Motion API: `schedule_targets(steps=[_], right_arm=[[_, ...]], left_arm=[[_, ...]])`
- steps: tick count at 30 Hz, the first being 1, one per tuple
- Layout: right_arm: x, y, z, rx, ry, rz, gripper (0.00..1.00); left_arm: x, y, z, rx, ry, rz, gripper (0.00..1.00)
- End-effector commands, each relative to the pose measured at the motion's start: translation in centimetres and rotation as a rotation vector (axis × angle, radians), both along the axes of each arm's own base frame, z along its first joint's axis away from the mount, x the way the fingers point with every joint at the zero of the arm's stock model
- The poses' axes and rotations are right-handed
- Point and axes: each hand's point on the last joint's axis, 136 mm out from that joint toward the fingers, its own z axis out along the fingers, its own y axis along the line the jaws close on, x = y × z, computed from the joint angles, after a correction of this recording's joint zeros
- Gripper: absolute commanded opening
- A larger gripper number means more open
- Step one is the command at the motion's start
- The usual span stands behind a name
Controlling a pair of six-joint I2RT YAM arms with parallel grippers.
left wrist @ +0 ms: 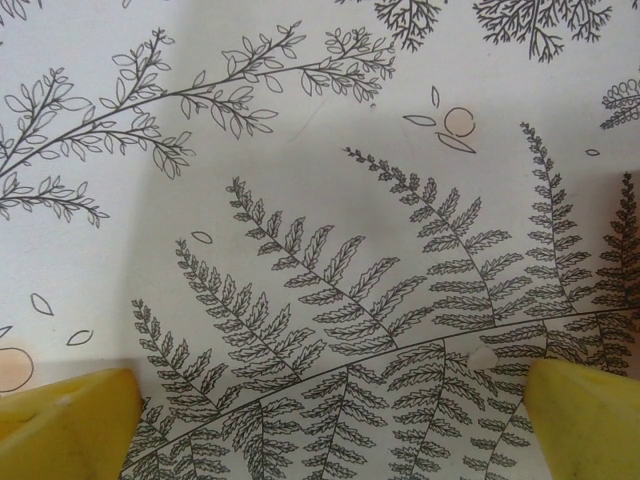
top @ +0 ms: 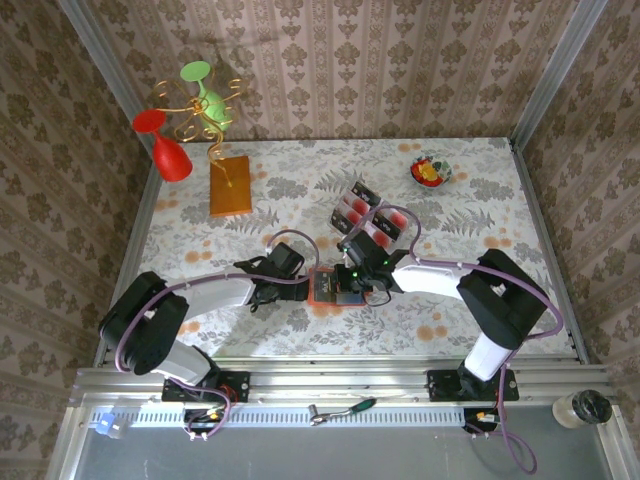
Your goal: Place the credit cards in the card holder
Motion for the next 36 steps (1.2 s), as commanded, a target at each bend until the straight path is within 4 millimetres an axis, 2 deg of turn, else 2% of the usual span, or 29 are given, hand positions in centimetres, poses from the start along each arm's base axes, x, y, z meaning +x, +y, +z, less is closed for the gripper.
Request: schedule_targets(steps=[1, 10, 15, 23, 31, 36], right_arm=[[0.3, 0.7, -0.2, -0.02, -0.003, 0.013, 0.07], [0.0, 1.7, -1.9, -0.031, 0.03, 0.026, 0.05], [0.1, 2.3, -1.7, -0.009, 0.032, 0.02, 0.05], [0.1, 2.3, -1.6, -0.007, 0.033, 0.016, 0.05], [0.3, 2.4, -0.5, -0.002, 0.017, 0.023, 0.05], [0.6, 1.2, 1.0, -0.031, -0.031, 0.01, 0.07]], left_arm=[[-0.7, 0.2, -1.1, 0.017, 0.034, -0.021, 1.0], [-0.7, 0.1, -0.9, 0.012, 0.029, -0.023, 1.0], [-0.6, -0.1, -0.7, 0.008, 0.026, -0.024, 1.0], [-0.4, -0.8, 0.8, -0.03, -0.007, -0.029, 1.0], [-1.1, -0.8, -1.0, 0.0, 0.03, -0.026, 1.0], [-1.3, -0.4, -1.6, 0.005, 0.037, -0.017, 1.0]])
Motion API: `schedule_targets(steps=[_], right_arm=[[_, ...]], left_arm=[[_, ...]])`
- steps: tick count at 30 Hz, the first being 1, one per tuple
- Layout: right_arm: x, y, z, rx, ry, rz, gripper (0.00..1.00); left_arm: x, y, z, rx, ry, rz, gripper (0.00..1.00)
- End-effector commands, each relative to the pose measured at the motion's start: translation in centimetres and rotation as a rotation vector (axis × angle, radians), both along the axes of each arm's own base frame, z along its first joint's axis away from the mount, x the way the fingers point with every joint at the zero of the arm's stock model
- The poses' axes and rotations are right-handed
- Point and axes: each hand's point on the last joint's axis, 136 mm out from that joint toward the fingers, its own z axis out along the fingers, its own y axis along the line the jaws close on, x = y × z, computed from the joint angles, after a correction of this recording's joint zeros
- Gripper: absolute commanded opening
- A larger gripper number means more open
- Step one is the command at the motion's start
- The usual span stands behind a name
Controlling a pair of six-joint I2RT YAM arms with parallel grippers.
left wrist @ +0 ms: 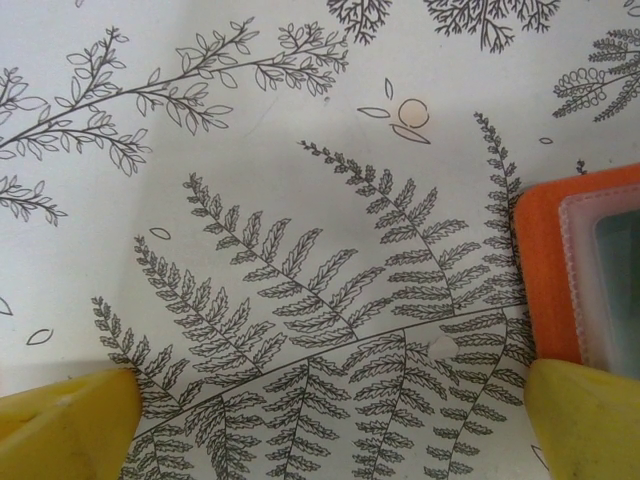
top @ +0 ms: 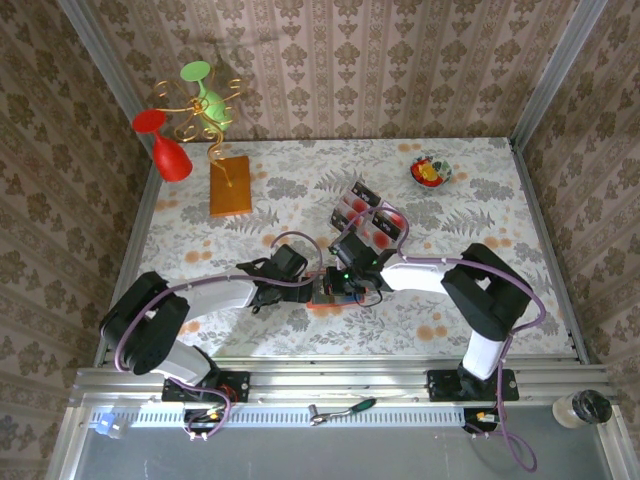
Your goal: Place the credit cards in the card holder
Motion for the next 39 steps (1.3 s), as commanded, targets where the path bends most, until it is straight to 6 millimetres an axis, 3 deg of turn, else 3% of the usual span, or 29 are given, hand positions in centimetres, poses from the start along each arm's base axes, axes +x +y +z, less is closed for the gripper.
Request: schedule_targets(steps=[1, 28, 39], right_arm=[[0.7, -0.5, 2.2, -0.015, -0.061, -0.005, 0.07], [-0.1, -2.4, -1.4, -0.101, -0.013, -0.01, 0.05], [-0.4, -1.1, -2.0, -0.08, 0.017, 0.025, 0.03]], left_arm=[[-1.0, 0.5, -1.7, 0.018, 0.046, 0.006, 1.0], [-0.7, 0.4, -1.8, 0.027, 0.044, -0.002, 1.0], [-0.5, 0.2, -1.4, 0.02, 0.038, -0.004, 1.0]])
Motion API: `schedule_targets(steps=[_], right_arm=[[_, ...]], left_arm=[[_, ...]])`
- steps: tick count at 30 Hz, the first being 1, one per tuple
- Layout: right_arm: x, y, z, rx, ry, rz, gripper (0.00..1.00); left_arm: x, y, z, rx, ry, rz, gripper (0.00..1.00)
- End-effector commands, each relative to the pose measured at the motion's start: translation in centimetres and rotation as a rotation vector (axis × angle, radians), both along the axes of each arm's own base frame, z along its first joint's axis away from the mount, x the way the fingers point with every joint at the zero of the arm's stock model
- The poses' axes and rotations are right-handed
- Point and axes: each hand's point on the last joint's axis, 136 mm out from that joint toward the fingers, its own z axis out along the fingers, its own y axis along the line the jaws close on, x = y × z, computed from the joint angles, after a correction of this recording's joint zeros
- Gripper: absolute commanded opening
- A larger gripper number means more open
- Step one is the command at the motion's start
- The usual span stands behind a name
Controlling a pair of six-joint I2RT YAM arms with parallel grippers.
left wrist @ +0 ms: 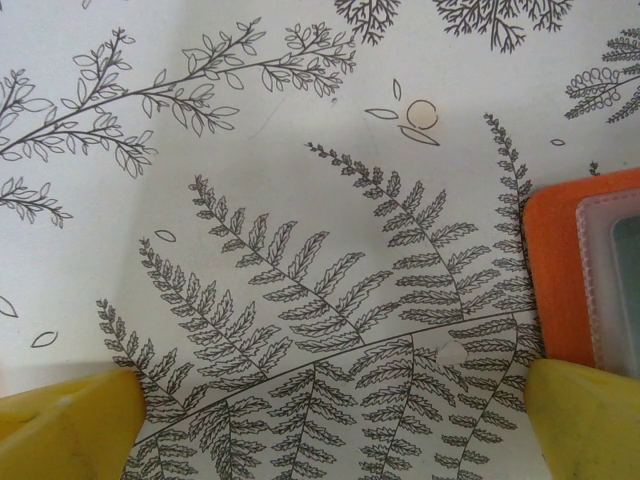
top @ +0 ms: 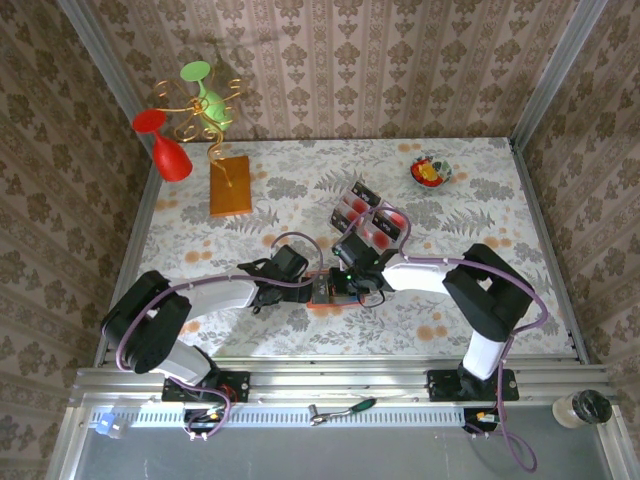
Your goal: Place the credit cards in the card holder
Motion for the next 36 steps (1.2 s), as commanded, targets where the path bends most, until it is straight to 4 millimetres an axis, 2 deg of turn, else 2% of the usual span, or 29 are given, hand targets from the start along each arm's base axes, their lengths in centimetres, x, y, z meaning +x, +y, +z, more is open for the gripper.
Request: schedule_targets(steps=[1, 9, 20, 31, 36], right_arm=[[-0.5, 0.2, -1.1, -0.025, 0.025, 0.03, 0.03], [-0.4, 0.5, -1.2, -0.017, 0.03, 0.027, 0.02], [-0.4, 0.6, -1.1, -0.013, 0.034, 0.022, 0.02], [-0.3, 1.4, -1.3, 0.012, 0.053, 0.024, 0.02], [-0.2, 1.3, -0.6, 0.013, 0.043, 0.026, 0.03]], left_arm=[[-0.6, 0.1, -1.0, 0.007, 0.04, -0.007, 1.0], [0.1, 1.6, 0.5, -0.007, 0.014, 0.038, 1.0], [-0.1, 1.6, -1.0, 0.012, 0.055, 0.034, 1.0], [0.1, 1.3, -1.2, 0.016, 0.057, 0.021, 1.0], [0.0, 1.3, -1.2, 0.017, 0.059, 0.02, 1.0]])
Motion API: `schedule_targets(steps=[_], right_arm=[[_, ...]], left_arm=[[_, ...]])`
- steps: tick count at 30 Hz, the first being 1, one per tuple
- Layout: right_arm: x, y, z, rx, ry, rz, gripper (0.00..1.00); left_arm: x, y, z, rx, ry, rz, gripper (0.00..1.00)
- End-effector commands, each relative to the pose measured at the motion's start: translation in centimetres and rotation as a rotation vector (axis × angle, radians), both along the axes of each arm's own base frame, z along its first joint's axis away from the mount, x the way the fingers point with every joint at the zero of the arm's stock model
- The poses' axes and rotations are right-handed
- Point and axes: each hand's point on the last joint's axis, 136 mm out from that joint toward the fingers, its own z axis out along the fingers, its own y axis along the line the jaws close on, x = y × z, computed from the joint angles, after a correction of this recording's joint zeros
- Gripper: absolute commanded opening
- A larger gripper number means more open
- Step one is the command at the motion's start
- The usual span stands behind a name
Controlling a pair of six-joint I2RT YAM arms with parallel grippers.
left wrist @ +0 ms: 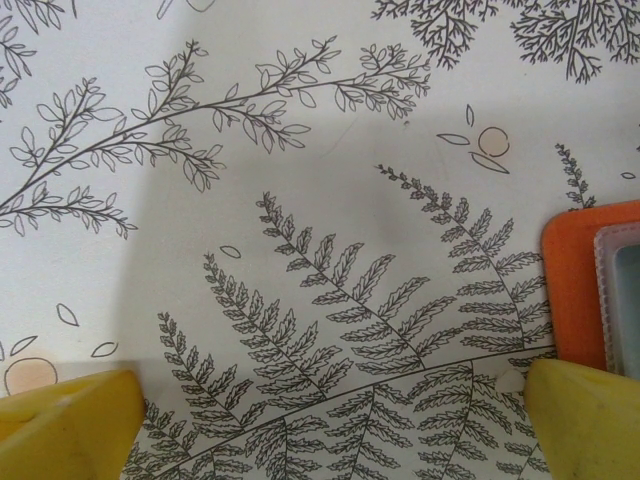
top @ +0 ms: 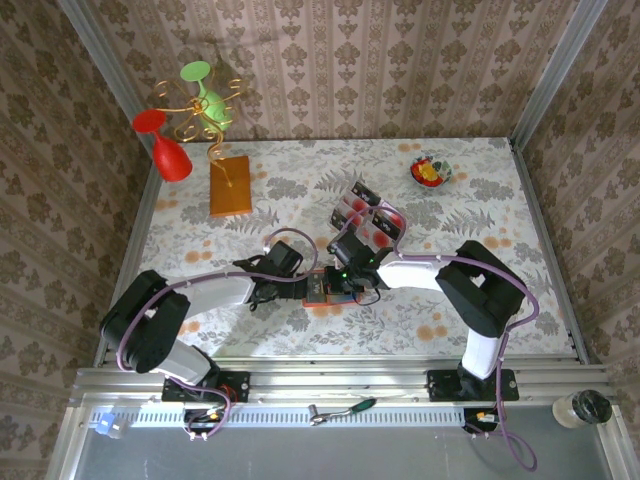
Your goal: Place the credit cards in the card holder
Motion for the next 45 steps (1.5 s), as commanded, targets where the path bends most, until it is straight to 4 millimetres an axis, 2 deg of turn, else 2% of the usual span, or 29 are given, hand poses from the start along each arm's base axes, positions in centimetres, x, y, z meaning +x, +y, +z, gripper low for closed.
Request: schedule_targets(steps=[1, 5, 9, 28, 37, 45], right_arm=[[-0.4, -0.2, -0.2, -0.024, 0.017, 0.008, 0.03], [0.4, -1.1, 1.4, -0.024, -0.022, -0.014, 0.03], [1.0, -1.5, 2.0, -0.026, -0.031, -0.018, 0.03], [2.4, -0.9, 1.5, -0.039, -0.027, -0.016, 0.03], [2.1, -0.2, 0.0, -0.026, 0.013, -0.005, 0.03], [2.1, 0.2, 0.1, -0.001, 0.017, -0.009, 0.03]], left_arm=[[-0.8, 0.0, -1.2, 0.01, 0.048, -0.025, 1.0], [-0.8, 0.0, -1.2, 0.011, 0.047, -0.026, 1.0], [-0.9, 0.1, -1.3, 0.011, 0.049, -0.026, 1.0], [-0.8, 0.0, -1.2, 0.006, 0.046, -0.029, 1.0], [-0.7, -0.3, -1.2, -0.001, 0.049, -0.032, 1.0], [-0.6, -0.2, -0.9, 0.002, 0.042, -0.029, 1.0]])
